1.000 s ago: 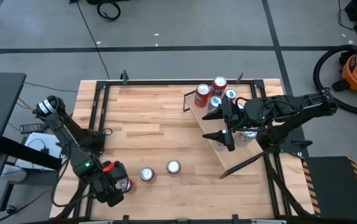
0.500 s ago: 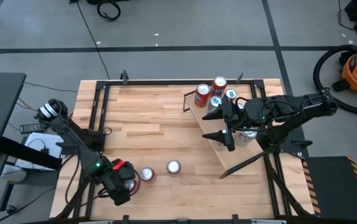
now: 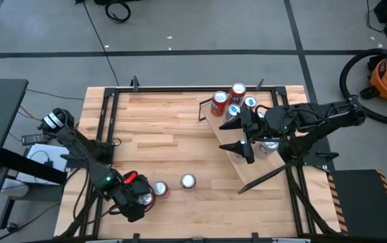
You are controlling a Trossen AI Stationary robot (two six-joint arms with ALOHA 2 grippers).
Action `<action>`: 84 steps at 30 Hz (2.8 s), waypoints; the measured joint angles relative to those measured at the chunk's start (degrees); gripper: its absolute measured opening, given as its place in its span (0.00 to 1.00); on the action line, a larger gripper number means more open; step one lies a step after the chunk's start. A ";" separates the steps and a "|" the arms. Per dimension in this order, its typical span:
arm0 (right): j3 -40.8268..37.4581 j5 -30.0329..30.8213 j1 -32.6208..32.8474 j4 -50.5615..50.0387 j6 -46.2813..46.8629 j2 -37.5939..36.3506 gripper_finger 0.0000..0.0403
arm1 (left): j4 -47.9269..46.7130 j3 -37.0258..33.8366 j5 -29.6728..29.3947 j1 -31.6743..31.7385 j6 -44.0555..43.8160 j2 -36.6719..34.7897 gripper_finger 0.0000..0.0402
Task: Place canned beverage on shelf
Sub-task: Put the dark red soda can aligned with the other dark red soda can on the shelf
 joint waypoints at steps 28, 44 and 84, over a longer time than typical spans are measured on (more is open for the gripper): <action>-0.02 -0.94 0.02 -0.78 -0.31 2.75 0.86 | -13.06 0.28 -5.74 1.65 -6.44 -0.31 0.78; -0.02 -0.98 0.02 -0.85 0.86 2.78 0.86 | -5.77 -0.07 -8.52 20.71 17.02 0.35 0.78; -0.02 -0.37 0.00 -2.65 1.04 1.79 0.86 | 15.93 -0.04 -2.21 33.33 35.30 6.40 0.73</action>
